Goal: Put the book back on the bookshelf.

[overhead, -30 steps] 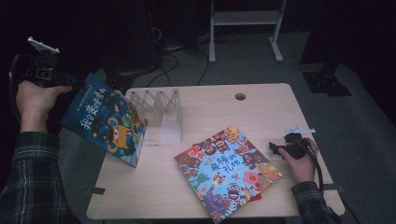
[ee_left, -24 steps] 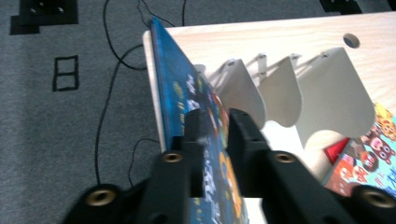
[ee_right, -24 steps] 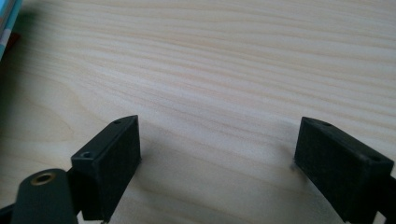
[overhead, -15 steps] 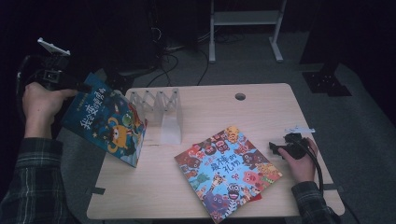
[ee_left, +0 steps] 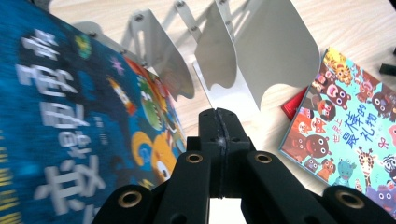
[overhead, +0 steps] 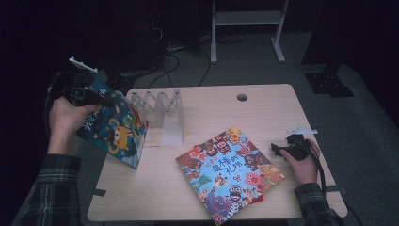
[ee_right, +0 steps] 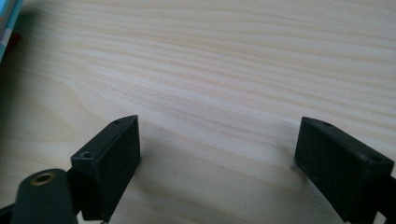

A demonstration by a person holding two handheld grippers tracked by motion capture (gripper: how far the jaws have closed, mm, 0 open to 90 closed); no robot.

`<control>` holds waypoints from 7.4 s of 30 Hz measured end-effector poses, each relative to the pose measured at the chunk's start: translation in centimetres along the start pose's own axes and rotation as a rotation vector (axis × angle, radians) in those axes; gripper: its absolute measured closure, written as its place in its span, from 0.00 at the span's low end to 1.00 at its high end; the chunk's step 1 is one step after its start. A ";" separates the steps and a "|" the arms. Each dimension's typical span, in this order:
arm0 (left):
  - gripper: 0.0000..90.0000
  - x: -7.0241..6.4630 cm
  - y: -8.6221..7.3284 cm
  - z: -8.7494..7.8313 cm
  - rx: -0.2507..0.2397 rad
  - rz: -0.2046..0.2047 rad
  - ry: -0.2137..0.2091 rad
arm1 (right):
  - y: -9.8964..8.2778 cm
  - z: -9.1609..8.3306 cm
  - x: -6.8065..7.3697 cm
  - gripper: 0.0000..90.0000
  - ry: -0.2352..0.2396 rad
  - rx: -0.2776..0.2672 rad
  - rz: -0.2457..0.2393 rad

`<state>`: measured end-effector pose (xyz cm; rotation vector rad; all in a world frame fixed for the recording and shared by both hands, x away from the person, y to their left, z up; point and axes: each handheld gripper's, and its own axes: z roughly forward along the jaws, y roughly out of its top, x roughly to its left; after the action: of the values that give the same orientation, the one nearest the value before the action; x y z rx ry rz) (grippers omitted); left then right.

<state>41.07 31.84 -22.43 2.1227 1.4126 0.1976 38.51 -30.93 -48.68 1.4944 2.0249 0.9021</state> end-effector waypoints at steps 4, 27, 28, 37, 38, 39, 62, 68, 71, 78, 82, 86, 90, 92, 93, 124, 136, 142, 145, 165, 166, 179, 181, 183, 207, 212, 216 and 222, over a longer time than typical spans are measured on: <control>1.00 -0.9 -0.5 1.0 0.006 0.014 -0.015 | 0.0 0.0 0.0 0.15 0.000 0.000 0.000; 0.69 -4.7 -4.5 6.3 0.057 0.088 -0.045 | 0.0 0.0 0.0 0.15 0.000 0.001 -0.003; 0.67 -4.8 -4.7 6.7 0.058 0.089 -0.045 | 0.0 0.0 0.0 0.15 0.001 0.001 -0.003; 0.43 -5.5 -6.6 10.7 0.066 0.126 -0.069 | 0.0 0.0 0.0 0.15 0.006 0.001 -0.007; 0.41 -5.5 -6.6 10.7 0.066 0.126 -0.069 | 0.0 0.0 0.0 0.15 0.006 0.001 -0.007; 0.40 -5.5 -6.8 11.1 0.070 0.133 -0.075 | 0.0 0.0 0.0 0.15 0.006 0.001 -0.007; 0.10 -9.0 -10.6 16.7 0.009 0.213 -0.143 | -0.2 -1.4 1.2 0.42 0.077 0.000 -0.078; 0.10 -9.3 -11.4 17.7 0.008 0.241 -0.150 | -0.2 -2.5 2.2 0.42 0.103 -0.022 -0.104; 0.10 -9.4 -11.6 18.0 -0.010 0.251 -0.168 | -0.6 -3.2 2.6 0.41 0.117 -0.027 -0.112; 0.10 -9.7 -11.4 19.1 -0.002 0.268 -0.197 | -1.3 -5.0 3.1 0.40 0.137 -0.040 -0.125; 0.10 -9.8 -11.2 19.8 -0.002 0.276 -0.214 | -2.0 -5.8 3.3 0.39 0.154 -0.039 -0.125; 0.11 -10.1 -10.9 20.3 0.002 0.289 -0.232 | -2.5 -6.6 3.2 0.39 0.171 -0.050 -0.119; 0.11 -10.5 -10.7 20.8 0.008 0.304 -0.252 | -3.0 -7.6 3.1 0.38 0.179 -0.059 -0.117; 0.13 -10.7 -10.7 21.0 0.004 0.310 -0.260 | -3.2 -8.0 3.0 0.38 0.180 -0.059 -0.123; 0.13 -10.8 -10.6 21.1 0.009 0.320 -0.262 | -3.3 -8.1 3.0 0.38 0.181 -0.059 -0.122; 0.19 -12.5 -10.8 22.1 0.092 0.362 -0.310 | -6.3 -10.5 1.9 0.37 0.195 -0.028 -0.136; 0.18 -12.7 -11.1 22.1 0.112 0.364 -0.332 | -5.5 -9.5 1.4 0.37 0.196 -0.029 -0.127; 0.18 -13.0 -11.4 21.8 0.127 0.372 -0.335 | -4.7 -8.7 1.2 0.39 0.190 -0.032 -0.121; 0.18 -13.2 -11.6 21.7 0.133 0.372 -0.336 | -4.4 -8.2 1.0 0.39 0.188 -0.036 -0.113; 0.19 -14.8 -12.9 20.7 0.157 0.415 -0.368 | -2.1 -4.9 0.9 0.40 0.174 -0.023 -0.101; 0.19 -14.9 -12.9 20.7 0.161 0.413 -0.367 | -2.0 -4.8 0.9 0.40 0.172 -0.025 -0.105; 0.19 -16.1 -14.1 20.2 0.167 0.432 -0.389 | 0.0 -2.9 1.5 0.42 0.169 -0.034 -0.103; 0.18 -16.3 -14.3 20.1 0.169 0.437 -0.392 | 0.2 -2.7 1.5 0.42 0.169 -0.035 -0.102; 0.19 -16.5 -14.5 20.0 0.172 0.442 -0.399 | 0.4 -2.4 1.5 0.42 0.169 -0.043 -0.096; 0.00 -14.0 -14.6 19.9 0.051 0.355 -0.300 | 1.9 -0.6 3.9 0.27 0.316 -0.039 -0.044; 0.00 -14.2 -14.5 20.3 0.064 0.357 -0.303 | 1.8 -0.6 3.8 0.26 0.327 -0.043 -0.053; 0.00 -14.5 -14.4 20.7 0.071 0.364 -0.319 | 1.7 -0.7 3.8 0.27 0.343 -0.049 -0.079; 0.00 -15.2 -14.4 21.0 0.079 0.371 -0.348 | 1.8 -0.6 4.9 0.28 0.380 -0.046 -0.108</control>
<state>31.96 14.41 -44.61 2.3329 0.8369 -0.0870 37.81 -25.99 -46.85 1.2470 2.3043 1.2537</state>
